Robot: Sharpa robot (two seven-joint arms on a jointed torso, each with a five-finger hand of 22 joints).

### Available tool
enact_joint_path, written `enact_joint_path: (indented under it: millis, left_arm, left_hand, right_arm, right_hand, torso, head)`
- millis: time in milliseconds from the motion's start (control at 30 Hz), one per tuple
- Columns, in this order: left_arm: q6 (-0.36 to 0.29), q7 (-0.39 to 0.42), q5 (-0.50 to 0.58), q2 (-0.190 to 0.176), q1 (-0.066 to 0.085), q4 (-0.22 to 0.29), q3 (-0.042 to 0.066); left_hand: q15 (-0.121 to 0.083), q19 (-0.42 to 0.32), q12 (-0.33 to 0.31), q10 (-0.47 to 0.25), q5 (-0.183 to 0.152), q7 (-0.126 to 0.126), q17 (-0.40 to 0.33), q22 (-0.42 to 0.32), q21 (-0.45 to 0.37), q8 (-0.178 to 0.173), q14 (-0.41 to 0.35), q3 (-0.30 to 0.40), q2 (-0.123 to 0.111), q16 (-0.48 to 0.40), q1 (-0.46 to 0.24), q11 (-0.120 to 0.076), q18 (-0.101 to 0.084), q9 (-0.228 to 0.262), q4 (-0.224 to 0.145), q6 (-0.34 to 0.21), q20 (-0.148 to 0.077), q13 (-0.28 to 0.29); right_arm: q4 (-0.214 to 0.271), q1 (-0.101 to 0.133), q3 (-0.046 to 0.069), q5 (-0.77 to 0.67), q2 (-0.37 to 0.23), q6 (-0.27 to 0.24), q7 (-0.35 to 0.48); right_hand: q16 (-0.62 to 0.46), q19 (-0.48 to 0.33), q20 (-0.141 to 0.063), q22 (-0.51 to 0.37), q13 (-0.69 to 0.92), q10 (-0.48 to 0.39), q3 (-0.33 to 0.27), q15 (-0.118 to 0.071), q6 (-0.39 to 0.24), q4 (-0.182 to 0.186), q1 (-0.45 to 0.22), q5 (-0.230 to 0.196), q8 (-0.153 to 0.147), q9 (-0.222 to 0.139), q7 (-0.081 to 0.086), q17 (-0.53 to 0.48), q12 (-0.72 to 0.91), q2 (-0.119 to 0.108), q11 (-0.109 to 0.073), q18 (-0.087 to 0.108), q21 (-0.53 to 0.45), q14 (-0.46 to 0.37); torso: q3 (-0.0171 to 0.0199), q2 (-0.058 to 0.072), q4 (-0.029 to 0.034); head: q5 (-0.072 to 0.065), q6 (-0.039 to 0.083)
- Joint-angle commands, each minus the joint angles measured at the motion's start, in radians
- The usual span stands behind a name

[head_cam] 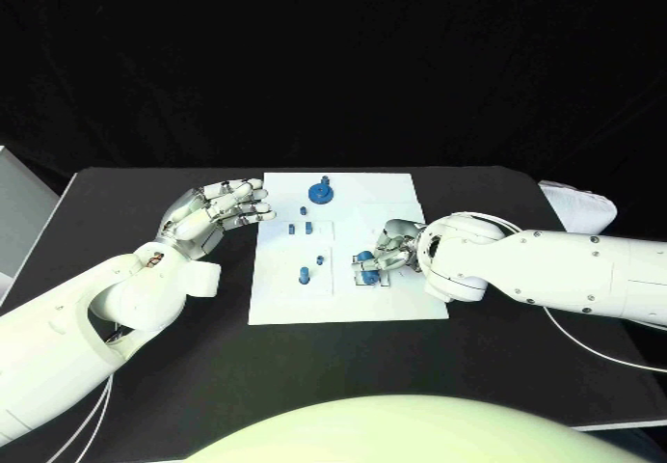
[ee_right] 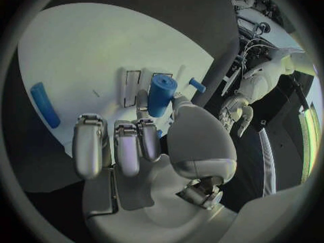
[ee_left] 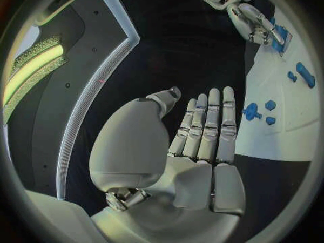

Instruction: Assemble the parts on the task board

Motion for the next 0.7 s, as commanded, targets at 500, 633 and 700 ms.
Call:
enact_joint_path:
  millis: [500, 633, 700]
  left_arm:
    - [0.02, 0.004, 0.004, -0.001, 0.0, -0.001, 0.0]
    - [0.02, 0.004, 0.004, -0.002, 0.0, -0.001, 0.0]
    - [0.02, 0.003, 0.004, -0.002, 0.0, -0.001, 0.0]
  left_hand:
    - [0.004, 0.01, 0.006, -0.006, -0.004, 0.019, 0.002, -0.003, -0.008, 0.005, 0.004, -0.003, 0.007, -0.005, -0.003, 0.001, 0.012, -0.001, 0.006, -0.005, 0.0, 0.001]
    - [0.004, 0.01, 0.006, -0.006, -0.004, 0.019, 0.002, -0.003, -0.008, 0.005, 0.004, -0.003, 0.007, -0.005, -0.003, 0.001, 0.012, -0.001, 0.006, -0.005, 0.0, 0.001]
    - [0.004, 0.01, 0.006, -0.006, -0.004, 0.019, 0.002, -0.003, -0.008, 0.005, 0.004, -0.003, 0.007, -0.005, -0.003, 0.001, 0.012, -0.001, 0.006, -0.005, 0.0, 0.001]
  right_arm:
    - [0.009, -0.005, 0.001, -0.014, 0.007, -0.052, 0.011]
    - [0.015, -0.007, 0.001, -0.014, 0.001, -0.06, 0.012]
    - [0.019, -0.008, 0.001, -0.015, -0.005, -0.062, 0.013]
  right_hand:
    - [0.005, 0.051, -0.009, 0.131, 0.18, 0.048, -0.138, -0.007, -0.011, 0.006, -0.191, -0.27, 0.026, 0.018, -0.001, 0.244, -0.013, -0.056, -0.005, -0.019, -0.005, 0.098]
    - [0.005, 0.052, -0.009, 0.132, 0.181, 0.048, -0.137, -0.007, -0.011, 0.006, -0.198, -0.279, 0.027, 0.018, -0.001, 0.244, -0.013, -0.052, -0.005, -0.019, -0.004, 0.098]
    - [0.005, 0.052, -0.009, 0.133, 0.181, 0.048, -0.13, -0.007, -0.011, 0.004, -0.196, -0.281, 0.028, 0.019, -0.001, 0.244, -0.012, -0.04, -0.005, -0.019, -0.003, 0.098]
  torso:
    - [-0.0001, -0.001, -0.0009]
    - [0.0003, 0.0, -0.0014]
    - [0.0006, 0.0, -0.0013]
  head:
    - [-0.001, 0.0]
    - [-0.001, 0.0]
    - [-0.001, 0.0]
